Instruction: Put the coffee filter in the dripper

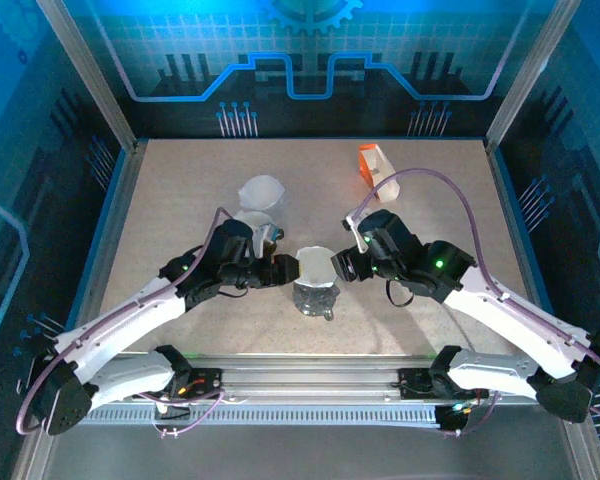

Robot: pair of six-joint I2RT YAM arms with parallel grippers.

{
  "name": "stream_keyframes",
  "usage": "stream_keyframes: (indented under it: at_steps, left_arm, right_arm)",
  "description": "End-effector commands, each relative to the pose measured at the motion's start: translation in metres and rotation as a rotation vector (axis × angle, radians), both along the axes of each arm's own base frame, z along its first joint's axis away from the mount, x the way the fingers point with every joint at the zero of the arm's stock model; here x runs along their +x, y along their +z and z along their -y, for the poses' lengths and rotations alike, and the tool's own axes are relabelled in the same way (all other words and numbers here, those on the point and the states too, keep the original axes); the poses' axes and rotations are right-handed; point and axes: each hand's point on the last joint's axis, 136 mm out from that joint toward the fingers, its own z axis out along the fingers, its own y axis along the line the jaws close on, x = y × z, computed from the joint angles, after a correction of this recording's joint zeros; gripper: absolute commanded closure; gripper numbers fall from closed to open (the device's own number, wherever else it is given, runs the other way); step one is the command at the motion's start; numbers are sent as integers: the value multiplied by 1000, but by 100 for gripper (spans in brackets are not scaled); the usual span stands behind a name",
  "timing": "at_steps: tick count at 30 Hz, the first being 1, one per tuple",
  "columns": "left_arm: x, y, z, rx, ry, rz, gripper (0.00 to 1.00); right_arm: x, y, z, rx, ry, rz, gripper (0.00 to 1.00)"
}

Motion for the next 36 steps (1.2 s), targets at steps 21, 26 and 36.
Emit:
stream_keyframes:
  at_steps: [21,26,36]
  left_arm:
    - [73,96,-209,275,806,524,1]
    - [96,66,-244,355,937,504,1]
    - [150,-2,-289,669,956,522,1]
  right_arm:
    - [20,12,33,65,-184,188,0]
    - [26,22,49,84,-249,275,0]
    - [35,16,86,141,-386,323,0]
